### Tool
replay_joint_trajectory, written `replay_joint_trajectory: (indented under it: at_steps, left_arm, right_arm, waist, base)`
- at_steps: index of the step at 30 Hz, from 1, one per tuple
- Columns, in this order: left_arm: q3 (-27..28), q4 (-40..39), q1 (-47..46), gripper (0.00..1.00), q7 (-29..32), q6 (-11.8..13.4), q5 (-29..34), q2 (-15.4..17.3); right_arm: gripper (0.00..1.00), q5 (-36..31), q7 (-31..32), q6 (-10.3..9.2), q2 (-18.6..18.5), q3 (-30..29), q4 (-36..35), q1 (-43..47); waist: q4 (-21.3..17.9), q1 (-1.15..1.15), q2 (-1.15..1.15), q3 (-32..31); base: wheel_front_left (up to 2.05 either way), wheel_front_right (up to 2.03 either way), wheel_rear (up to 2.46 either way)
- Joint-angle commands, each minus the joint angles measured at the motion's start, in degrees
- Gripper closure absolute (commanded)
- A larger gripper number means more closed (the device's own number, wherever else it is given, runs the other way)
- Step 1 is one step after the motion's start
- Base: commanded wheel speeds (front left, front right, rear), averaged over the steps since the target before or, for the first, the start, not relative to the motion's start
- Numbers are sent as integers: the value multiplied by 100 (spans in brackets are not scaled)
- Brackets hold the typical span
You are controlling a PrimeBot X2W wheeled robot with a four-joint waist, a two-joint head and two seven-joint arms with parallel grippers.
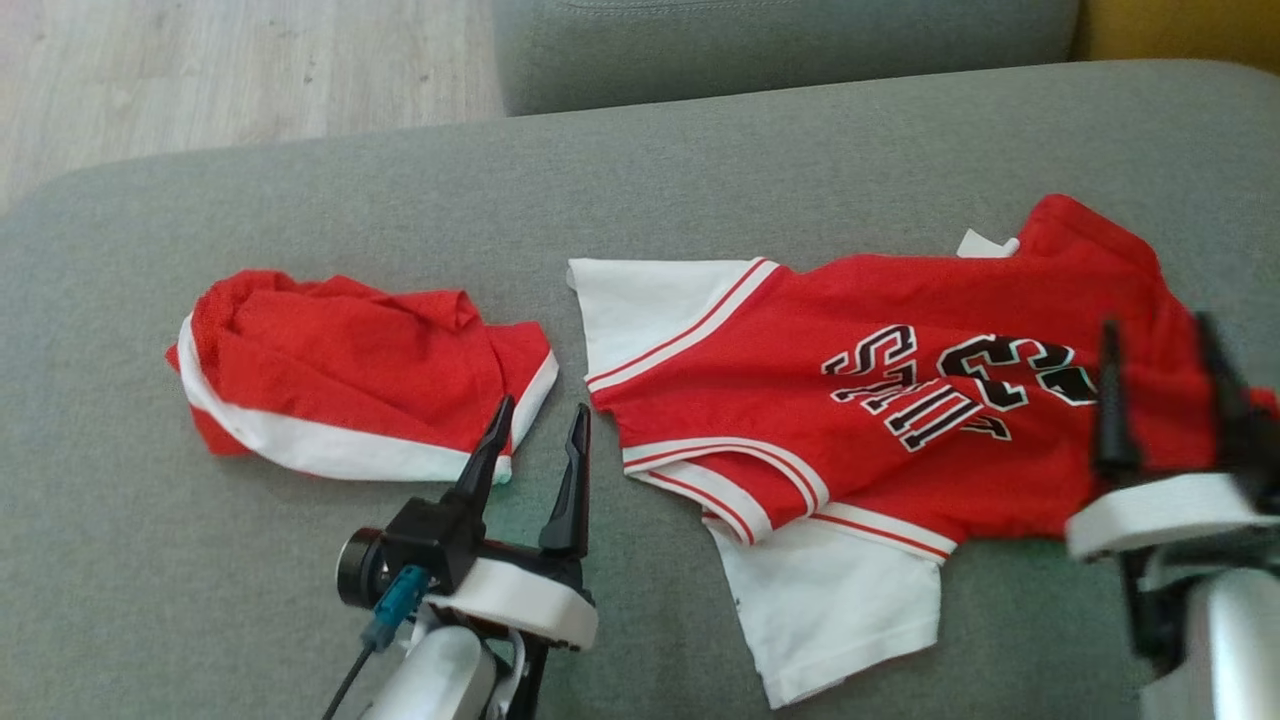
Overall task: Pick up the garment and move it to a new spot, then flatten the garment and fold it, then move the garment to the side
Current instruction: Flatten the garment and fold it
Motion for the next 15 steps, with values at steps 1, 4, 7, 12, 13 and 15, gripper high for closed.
replay_joint_trajectory:
  at_steps: [1,4,7,12,13,15]
  left_arm:
    - [146,-145,-182,0,-71,-32,6,-9]
    - [114,-145,-241,0,-71,-33,14,-9]
    - [54,-173,-345,0,-71,-41,1,-9]
    - [-153,-283,-550,0,-71,-11,-191,-9]
    - [-208,-299,-577,0,-71,-1,-237,-9]
    - [-320,-320,-630,0,-71,22,-306,-9]
  right_arm:
    - [0,79,-92,-4,-41,289,-159,-228]
    - [0,187,0,-4,-39,679,-41,-443]
    - [0,350,363,-4,-184,1162,154,-856]
    - [0,453,1149,-4,-717,1960,774,-1770]
    - [0,557,1310,-4,-808,2113,965,-1953]
    - [0,829,1653,-4,-998,2413,1352,-2302]
  waist:
    - [49,0,0,24]
    - [171,0,0,92]
    - [361,0,0,250]
    - [804,0,0,601]
    - [890,0,0,657]
    - [1065,0,0,768]
  base:
    - [0,0,0]
    - [0,0,0]
    - [0,0,0]
    - [0,0,0]
    - [0,0,0]
    - [0,0,0]
